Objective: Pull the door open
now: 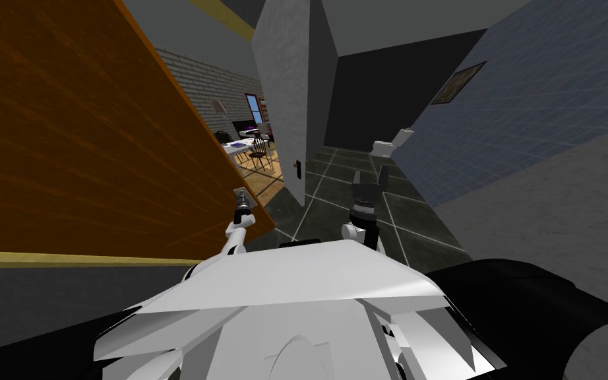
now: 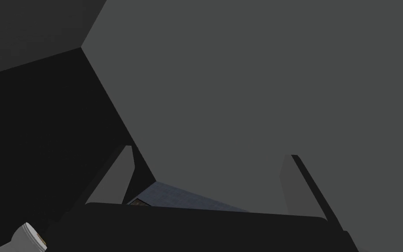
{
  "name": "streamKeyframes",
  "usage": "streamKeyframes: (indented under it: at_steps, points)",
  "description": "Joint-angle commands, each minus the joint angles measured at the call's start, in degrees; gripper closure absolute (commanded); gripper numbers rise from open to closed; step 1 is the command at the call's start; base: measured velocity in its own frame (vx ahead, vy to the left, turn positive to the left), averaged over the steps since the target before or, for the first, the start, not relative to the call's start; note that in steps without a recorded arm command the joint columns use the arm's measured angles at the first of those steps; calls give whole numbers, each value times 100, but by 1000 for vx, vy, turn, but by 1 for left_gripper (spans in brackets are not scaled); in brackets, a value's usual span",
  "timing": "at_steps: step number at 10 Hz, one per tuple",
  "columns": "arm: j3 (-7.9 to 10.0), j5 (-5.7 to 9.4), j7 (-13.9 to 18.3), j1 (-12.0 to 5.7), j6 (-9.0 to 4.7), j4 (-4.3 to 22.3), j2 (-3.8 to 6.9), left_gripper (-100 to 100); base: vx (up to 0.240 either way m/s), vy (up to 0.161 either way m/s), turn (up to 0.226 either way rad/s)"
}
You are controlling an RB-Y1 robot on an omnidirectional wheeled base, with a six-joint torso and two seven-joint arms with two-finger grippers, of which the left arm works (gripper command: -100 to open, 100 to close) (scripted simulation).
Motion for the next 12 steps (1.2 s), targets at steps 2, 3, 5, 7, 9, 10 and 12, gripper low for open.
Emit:
streamKeyframes:
  at_steps: [2,3,5,7,9,10,12]
  points:
    - [-83,-11,56,1,-7,6,19,100,-150,18,-65]
    - [-138,-19,93,1,-12,11,32,100,-197,30,-73]
    - [-272,-38,184,3,-24,21,63,100,-186,46,-94]
    - [-414,-57,279,4,-36,32,96,100,-196,39,-87]
    - [-537,-74,363,5,-47,41,125,100,-216,67,-102]
    - [-583,-81,394,6,-51,44,136,100,-208,48,-79]
    - [-613,-87,398,-6,-43,37,120,100,-153,25,-44]
